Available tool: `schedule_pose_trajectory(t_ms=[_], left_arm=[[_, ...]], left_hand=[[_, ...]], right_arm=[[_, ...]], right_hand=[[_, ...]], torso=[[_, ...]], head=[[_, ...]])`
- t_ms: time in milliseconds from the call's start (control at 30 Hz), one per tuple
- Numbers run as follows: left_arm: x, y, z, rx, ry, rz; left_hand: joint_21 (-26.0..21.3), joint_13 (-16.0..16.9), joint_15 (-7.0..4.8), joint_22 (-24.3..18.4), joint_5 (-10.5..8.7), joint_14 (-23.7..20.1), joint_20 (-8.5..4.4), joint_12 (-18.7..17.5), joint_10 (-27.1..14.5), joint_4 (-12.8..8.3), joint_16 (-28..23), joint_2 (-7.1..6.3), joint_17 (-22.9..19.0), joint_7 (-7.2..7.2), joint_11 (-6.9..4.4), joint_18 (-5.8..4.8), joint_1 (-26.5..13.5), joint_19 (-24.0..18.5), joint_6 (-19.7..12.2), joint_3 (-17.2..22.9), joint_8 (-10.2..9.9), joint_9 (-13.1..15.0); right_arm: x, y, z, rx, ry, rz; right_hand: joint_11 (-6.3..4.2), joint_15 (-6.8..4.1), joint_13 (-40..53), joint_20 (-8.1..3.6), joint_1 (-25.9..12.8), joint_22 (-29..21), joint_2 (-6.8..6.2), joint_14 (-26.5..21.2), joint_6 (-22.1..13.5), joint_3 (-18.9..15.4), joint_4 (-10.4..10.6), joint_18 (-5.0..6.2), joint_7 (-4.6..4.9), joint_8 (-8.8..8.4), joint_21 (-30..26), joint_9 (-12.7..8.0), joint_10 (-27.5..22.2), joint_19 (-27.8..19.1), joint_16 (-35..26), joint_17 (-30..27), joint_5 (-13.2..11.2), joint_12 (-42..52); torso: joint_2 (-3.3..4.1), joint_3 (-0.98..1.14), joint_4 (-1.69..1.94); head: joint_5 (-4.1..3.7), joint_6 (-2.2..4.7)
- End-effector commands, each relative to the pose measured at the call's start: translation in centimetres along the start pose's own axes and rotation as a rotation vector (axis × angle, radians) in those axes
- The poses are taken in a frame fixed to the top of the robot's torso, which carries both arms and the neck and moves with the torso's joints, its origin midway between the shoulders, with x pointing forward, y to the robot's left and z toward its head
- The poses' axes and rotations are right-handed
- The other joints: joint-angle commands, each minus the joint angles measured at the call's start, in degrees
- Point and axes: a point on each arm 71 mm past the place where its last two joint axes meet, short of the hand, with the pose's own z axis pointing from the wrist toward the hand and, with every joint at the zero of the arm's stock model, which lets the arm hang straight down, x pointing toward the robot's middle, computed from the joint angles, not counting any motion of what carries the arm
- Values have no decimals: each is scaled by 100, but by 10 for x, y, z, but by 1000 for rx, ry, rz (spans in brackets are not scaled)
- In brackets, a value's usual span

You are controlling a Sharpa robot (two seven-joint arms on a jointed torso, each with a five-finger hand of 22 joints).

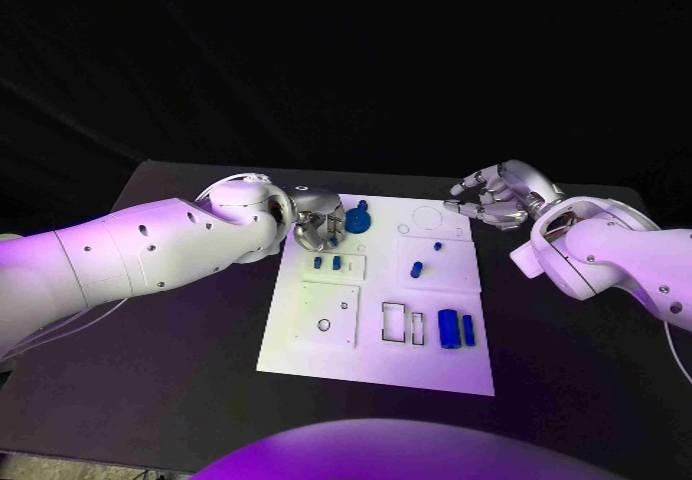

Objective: Assemble the parts on the task board

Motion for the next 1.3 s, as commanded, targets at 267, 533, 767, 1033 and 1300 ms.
schedule_pose_trajectory(t_ms=[267, 533, 767, 1033, 1300], left_arm=[[2, -3, 0, 10, 11, 3], [2, -3, -1, 12, 4, 3], [1, -2, -1, 12, -5, 4], [1, -1, -2, 10, -12, 3], [0, -1, -3, 17, -33, 3]], left_hand=[[-45, -61, 68, -41, -18, -66, 62, -151, -210, 27, -15, -56, -67, 27, 74, -34, -110, -54, -139, -11, -158, -18], [-71, -86, 105, -76, -21, -91, 90, -213, -307, 34, -14, -102, -111, 46, 116, -29, -140, -74, -205, -12, -242, -34], [-90, -99, 149, -98, -24, -116, 125, -248, -431, 36, -8, -146, -149, 34, 166, -26, -162, -82, -323, -32, -359, -62], [-124, -128, 227, -139, -23, -170, 195, -290, -744, 50, 7, -171, -235, 3, 253, -20, -176, -102, -495, -137, -542, -116], [-159, -170, 298, -180, -13, -237, 257, -285, -1100, 62, 19, -126, -340, -47, 331, -13, -109, -134, -618, -381, -694, -174]], right_arm=[[0, 0, 0, -3, -2, -9], [-1, -1, 0, -1, -5, -10], [-1, -2, 0, 0, -7, -11], [-1, -3, 0, 2, -8, -11], [-2, -4, 0, 5, -11, -12]], right_hand=[[-11, -26, 112, 10, -24, 313, 29, 372, -19, 21, -15, 65, -13, 14, -33, -8, -32, -38, -31, 568, 30, -38], [-11, -27, 108, 10, -32, 302, 24, 369, -23, 18, -15, 69, -12, 17, -51, -10, -35, -46, -38, 555, 29, -43], [-11, -27, 98, 10, -35, 295, 21, 367, -25, 18, -15, 71, -12, 18, -61, -11, -42, -51, -42, 546, 29, -54], [-11, -27, 91, 9, -38, 289, 17, 363, -30, 16, -16, 73, -12, 20, -71, -13, -48, -55, -50, 531, 29, -62], [-10, -27, 57, 9, -40, 247, 12, 348, -37, 15, -17, 87, -11, 19, -129, -15, -76, -86, -79, 472, 30, -101]], torso=[[4, 1, 1], [2, -1, -1], [-1, 4, -3], [0, 5, -1], [0, 3, -3]], head=[[4, -2], [7, -6], [12, 1], [16, 6], [19, 15]])
